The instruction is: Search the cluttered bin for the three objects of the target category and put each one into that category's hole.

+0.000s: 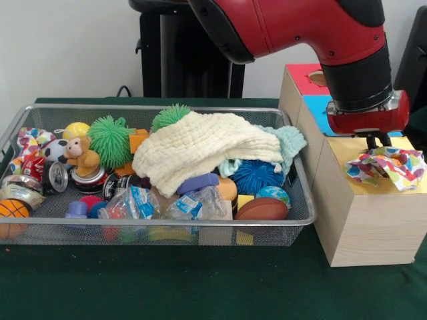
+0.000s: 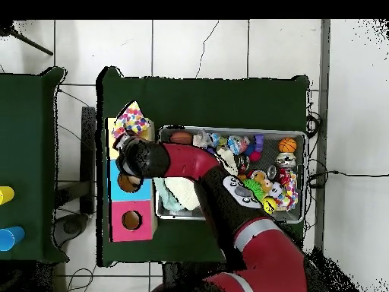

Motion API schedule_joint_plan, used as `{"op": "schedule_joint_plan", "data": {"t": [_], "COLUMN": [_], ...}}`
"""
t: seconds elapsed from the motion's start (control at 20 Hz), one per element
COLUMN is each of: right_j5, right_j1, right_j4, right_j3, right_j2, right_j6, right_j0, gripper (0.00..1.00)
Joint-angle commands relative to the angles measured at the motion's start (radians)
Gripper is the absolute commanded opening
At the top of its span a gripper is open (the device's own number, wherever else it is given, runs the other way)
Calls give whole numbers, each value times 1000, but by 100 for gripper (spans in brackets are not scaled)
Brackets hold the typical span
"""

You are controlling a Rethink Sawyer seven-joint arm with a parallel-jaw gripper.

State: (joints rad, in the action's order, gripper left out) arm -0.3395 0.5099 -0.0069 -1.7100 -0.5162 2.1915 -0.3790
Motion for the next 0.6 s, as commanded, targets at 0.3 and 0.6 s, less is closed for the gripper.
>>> {"op": "schedule_joint_plan", "data": {"t": [0.3,0.6], "right_j5": [-156,-239], "right_j1": [15,103], "right_j4": [-43,-63], "right_j3": [-62,-15], "right_j2": [-33,105], "right_j6": [-21,19], "right_j0": [17,121], "gripper": [0,0]}}
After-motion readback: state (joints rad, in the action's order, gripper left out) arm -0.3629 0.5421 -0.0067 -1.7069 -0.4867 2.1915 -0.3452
